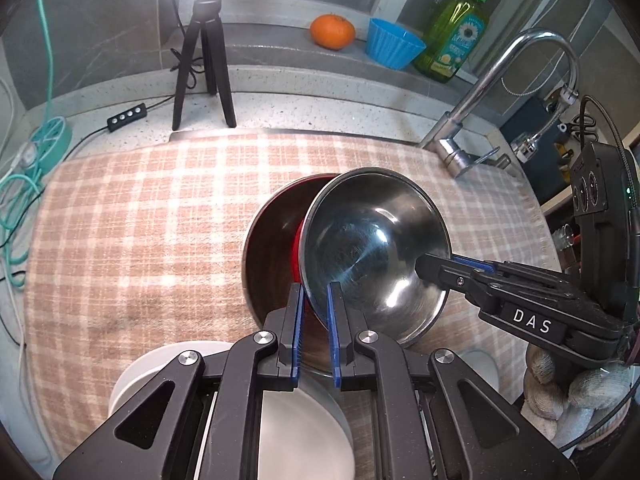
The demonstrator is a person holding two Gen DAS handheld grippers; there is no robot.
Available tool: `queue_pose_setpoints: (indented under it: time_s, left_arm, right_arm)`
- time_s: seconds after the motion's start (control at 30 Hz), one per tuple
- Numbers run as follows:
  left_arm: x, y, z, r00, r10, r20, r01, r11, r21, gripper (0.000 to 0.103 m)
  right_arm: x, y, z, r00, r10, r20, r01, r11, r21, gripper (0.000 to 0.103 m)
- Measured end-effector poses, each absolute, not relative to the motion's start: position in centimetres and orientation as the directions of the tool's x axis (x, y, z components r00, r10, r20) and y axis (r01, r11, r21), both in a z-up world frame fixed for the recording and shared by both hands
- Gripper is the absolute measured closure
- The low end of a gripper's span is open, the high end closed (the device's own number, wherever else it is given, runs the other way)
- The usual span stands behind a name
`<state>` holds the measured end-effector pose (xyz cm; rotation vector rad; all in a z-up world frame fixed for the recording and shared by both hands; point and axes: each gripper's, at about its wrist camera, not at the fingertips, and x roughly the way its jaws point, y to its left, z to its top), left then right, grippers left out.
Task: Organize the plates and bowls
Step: 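Lift the red-bottomed bowl and lower it into the large steel bowl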
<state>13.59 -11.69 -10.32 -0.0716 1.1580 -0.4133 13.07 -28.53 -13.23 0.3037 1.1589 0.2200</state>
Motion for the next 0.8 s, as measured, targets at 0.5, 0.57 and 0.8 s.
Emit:
queue_pose_setpoints:
  time_s: [0.5, 0.57, 0.8]
  left_arm:
    - [14.9, -10.6, -11.8, 0.298, -0.358, -0.885, 0.246, 0.925, -0.291, 0.094]
    - [15.0, -10.5, -11.9, 0.293, -0.36, -0.886, 0.243, 0.924, -0.295, 0.094]
    - [15.0, -10.5, -12.2, 0.276, -0.366, -0.889, 0.24, 0.922, -0.305, 0.094]
  right_arm:
    - [14.3, -27.4, -14.4, 0.359, 0.316, -0.878, -0.029, 0.944, 0.328, 0.091]
    - [14.4, -27.3, -14.5, 0.359, 0.315, -0.879, -0.029, 0.945, 0.327, 0.091]
    - [14.4, -27.3, -14.4, 0.351, 0.321, -0.88, -0.024, 0.942, 0.334, 0.091]
